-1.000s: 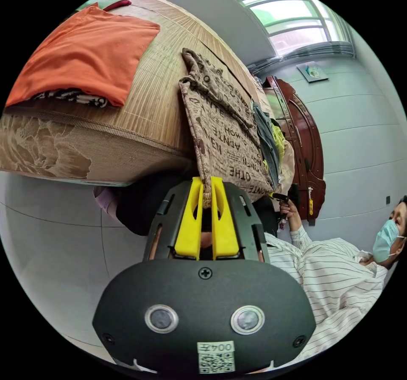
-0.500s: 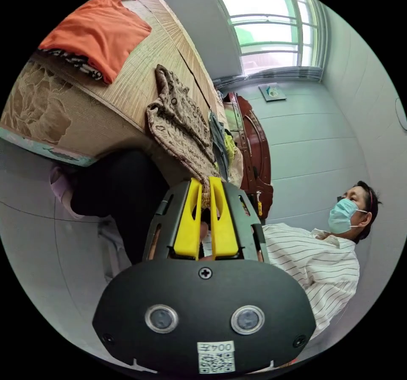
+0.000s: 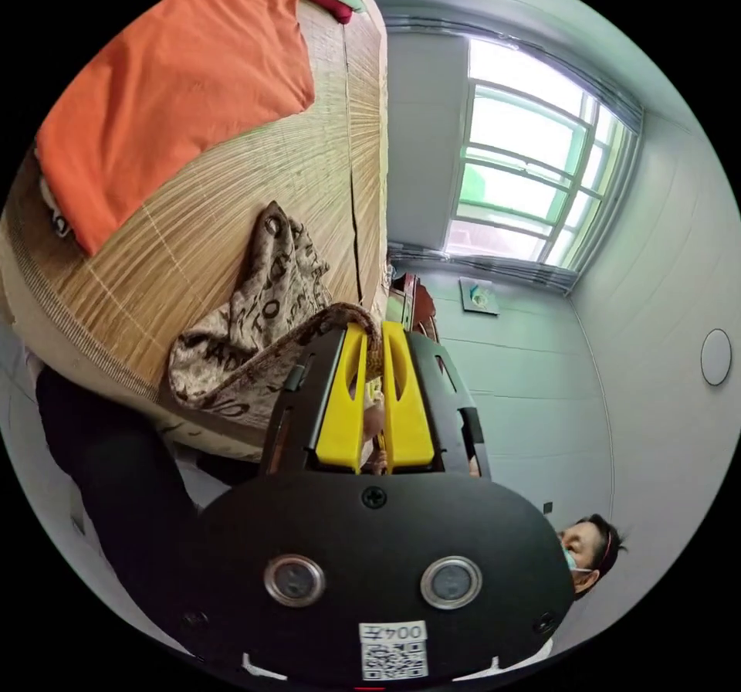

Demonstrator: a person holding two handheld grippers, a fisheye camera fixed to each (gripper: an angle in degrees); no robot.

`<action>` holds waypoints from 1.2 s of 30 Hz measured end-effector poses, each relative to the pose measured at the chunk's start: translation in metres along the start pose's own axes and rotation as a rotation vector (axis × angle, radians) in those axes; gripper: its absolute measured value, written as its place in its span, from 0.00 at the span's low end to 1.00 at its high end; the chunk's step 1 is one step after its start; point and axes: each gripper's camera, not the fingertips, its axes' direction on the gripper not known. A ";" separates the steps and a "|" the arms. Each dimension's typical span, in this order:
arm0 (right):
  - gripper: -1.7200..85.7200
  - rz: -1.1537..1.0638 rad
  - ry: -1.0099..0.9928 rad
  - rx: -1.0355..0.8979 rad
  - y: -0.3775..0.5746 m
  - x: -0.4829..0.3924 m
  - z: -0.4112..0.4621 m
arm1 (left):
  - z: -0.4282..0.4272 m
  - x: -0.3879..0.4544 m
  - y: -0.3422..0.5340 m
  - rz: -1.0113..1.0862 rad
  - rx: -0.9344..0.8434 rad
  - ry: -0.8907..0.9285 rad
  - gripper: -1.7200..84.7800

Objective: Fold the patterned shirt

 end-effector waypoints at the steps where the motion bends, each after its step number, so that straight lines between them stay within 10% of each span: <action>1: 0.06 0.034 0.019 0.006 -0.017 0.002 0.012 | 0.015 -0.003 -0.018 -0.013 0.004 -0.035 0.06; 21: 0.11 0.241 0.057 0.132 -0.115 -0.003 0.084 | 0.093 -0.096 -0.124 -0.233 0.133 0.139 0.17; 31: 0.08 -0.341 0.944 0.194 -0.088 -0.143 0.121 | 0.080 -0.088 -0.115 -0.147 0.158 0.156 0.18; 36: 0.02 -0.686 0.610 -0.233 -0.060 -0.185 0.190 | 0.086 -0.080 -0.088 -0.053 0.226 0.252 0.13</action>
